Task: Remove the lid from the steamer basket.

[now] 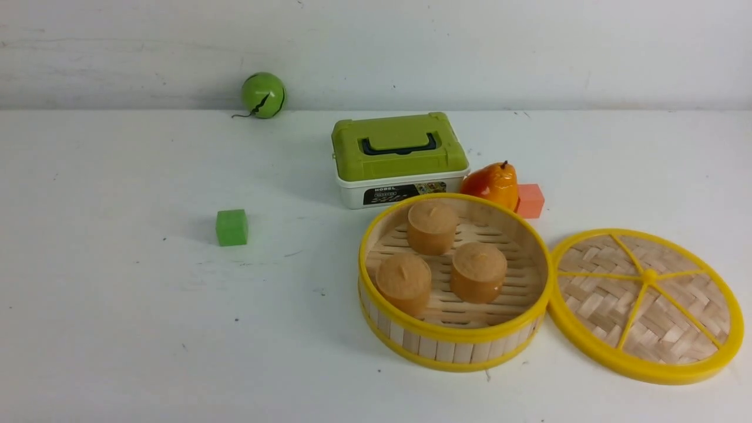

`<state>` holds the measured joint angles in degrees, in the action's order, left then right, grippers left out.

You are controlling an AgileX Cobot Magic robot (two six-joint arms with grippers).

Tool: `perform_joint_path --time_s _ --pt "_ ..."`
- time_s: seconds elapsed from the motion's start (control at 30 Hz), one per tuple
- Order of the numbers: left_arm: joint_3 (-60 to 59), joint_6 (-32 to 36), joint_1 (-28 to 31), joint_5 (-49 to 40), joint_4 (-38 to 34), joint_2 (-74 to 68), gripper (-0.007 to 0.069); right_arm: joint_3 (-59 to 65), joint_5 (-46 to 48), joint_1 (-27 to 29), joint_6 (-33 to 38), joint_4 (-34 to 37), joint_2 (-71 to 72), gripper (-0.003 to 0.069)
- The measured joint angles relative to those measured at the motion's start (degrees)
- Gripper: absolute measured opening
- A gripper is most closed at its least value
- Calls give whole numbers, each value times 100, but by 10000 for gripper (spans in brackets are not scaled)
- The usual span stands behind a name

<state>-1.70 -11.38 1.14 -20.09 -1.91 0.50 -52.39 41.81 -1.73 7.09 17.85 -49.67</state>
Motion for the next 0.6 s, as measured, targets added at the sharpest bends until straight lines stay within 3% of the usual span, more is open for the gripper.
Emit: perform_joint_path --time_s 0.33,0.6 --pt "0 0 0 0 0 0 239 771 -509 0 175 749 1990 -22" --pt "0 0 0 0 0 0 239 773 -526 0 202 578 2635 -18"
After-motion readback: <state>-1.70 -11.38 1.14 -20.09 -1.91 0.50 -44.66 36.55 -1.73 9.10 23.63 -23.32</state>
